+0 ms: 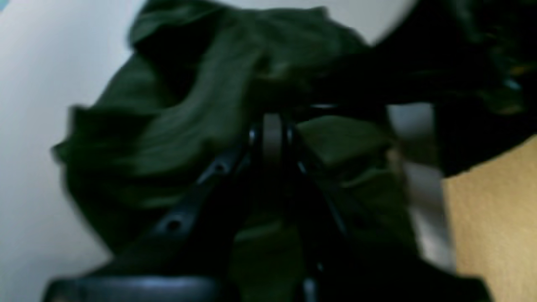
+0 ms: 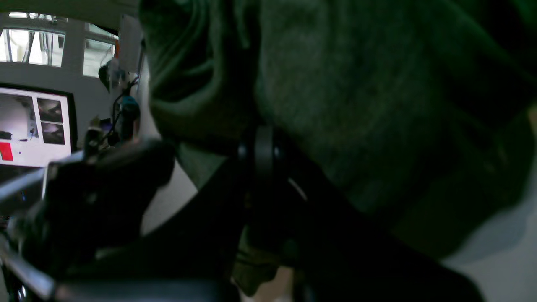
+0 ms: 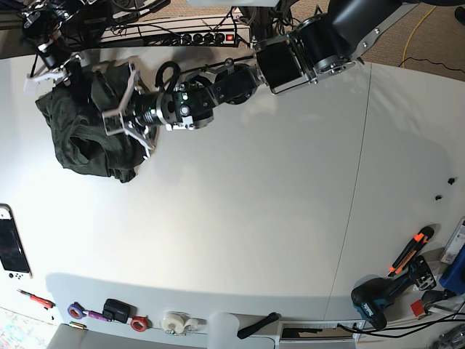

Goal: Layout the t-shirt on the table in an organized manner, then fold the t-shirt properly
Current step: 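Press the left gripper onto the bundle side and push it toward the right gripper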

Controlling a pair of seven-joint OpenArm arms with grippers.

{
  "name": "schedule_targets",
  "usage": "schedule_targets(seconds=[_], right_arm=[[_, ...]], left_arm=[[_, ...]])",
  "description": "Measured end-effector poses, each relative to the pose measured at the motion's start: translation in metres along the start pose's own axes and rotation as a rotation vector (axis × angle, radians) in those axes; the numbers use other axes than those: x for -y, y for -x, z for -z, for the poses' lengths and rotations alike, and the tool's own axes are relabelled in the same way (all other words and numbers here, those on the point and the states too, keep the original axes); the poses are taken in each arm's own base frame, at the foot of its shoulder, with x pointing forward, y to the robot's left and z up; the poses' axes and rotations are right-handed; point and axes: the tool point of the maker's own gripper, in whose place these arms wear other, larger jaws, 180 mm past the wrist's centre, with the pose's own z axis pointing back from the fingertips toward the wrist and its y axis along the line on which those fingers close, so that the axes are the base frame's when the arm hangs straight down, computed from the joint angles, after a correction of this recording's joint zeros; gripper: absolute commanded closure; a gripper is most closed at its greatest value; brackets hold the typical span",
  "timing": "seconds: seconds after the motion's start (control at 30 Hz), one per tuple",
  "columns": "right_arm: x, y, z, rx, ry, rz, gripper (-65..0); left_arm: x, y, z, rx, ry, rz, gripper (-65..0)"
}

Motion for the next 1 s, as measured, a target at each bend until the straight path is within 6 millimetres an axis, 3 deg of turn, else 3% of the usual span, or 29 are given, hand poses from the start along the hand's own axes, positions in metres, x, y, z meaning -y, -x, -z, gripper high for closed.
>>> schedule_targets(seconds=[0.1,0.37,0.47,0.53,0.73,0.87,1.0], right_arm=[[0.001,0.006,-0.001,-0.006,0.003,0.01,0.0],[-0.001,0.015,0.002,-0.005,-0.004,0.036,0.0],[-0.001,0.014,0.002,-0.003,-0.006,0.037,0.0],[-0.002,0.013,0.002,0.002,-0.012,0.038,0.0],[-0.011,0.005,0.001,0.043,-0.061,0.048,0.0],[-0.012,0.005,0.001,0.048,-0.066,0.05,0.0],[-0.017,0.0,0.0,0.073,-0.095,0.057,0.0]], left_arm=[[-0.01,-0.001,-0.001,0.005,-0.034,-0.019,0.0],[0.002,-0.005,-0.001,0.053,0.009,-0.105,0.0],[-0.002,-0.005,-0.001,0.095,-0.006,-0.106,0.0],[-0.019,0.005,-0.001,0.094,-0.087,-0.079,0.0],[-0.075,0.064,-0.014,-0.039,-0.359,-0.083,0.0],[-0.119,0.067,-0.031,-0.076,-0.532,-0.025,0.0],[-0.137,0.062,-0.04,-0.057,-0.566,-0.071,0.0]])
